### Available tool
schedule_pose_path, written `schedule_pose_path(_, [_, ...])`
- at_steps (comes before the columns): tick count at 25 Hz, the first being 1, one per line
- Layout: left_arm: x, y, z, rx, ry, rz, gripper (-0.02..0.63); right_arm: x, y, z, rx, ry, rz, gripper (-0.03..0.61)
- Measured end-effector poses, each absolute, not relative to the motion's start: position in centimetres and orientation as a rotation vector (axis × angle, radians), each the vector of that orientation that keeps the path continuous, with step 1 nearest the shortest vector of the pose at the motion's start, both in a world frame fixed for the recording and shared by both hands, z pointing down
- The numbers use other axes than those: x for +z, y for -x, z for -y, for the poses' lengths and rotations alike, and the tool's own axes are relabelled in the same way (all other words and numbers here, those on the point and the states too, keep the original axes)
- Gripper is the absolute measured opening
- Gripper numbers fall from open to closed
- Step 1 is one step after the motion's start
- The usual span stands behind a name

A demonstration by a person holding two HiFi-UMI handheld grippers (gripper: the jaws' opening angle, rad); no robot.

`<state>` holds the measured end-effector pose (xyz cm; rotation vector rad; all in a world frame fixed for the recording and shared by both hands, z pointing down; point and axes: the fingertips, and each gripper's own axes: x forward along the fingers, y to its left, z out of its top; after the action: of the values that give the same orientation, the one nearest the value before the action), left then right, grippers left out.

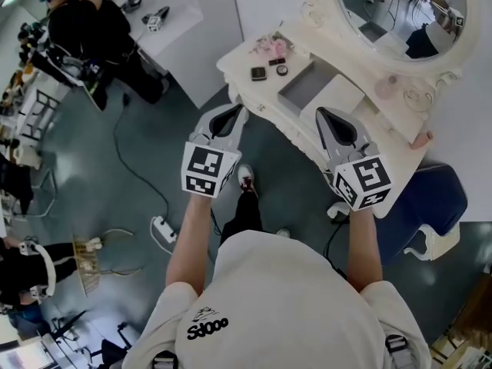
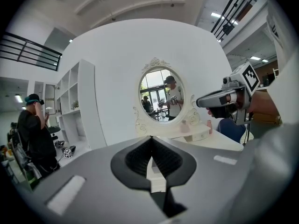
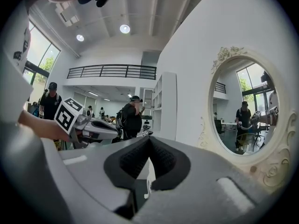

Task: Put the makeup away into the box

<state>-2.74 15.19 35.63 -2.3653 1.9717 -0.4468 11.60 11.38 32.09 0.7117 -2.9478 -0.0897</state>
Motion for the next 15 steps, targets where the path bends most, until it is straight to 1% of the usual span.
schedule_pose_path(7, [34.8,6.3,-7.9,-0.366,2.480,-1.861,0.018,31.7,-6.5,-5.0,-0.089,-0.725,2.922,0.000])
schedule_pose_path(15, [33.8,12.2,0.2,-0.402,2.458,-1.787,0.018,30.2,-0.7,1.7,-0.097,-0.789,2.890,0.002])
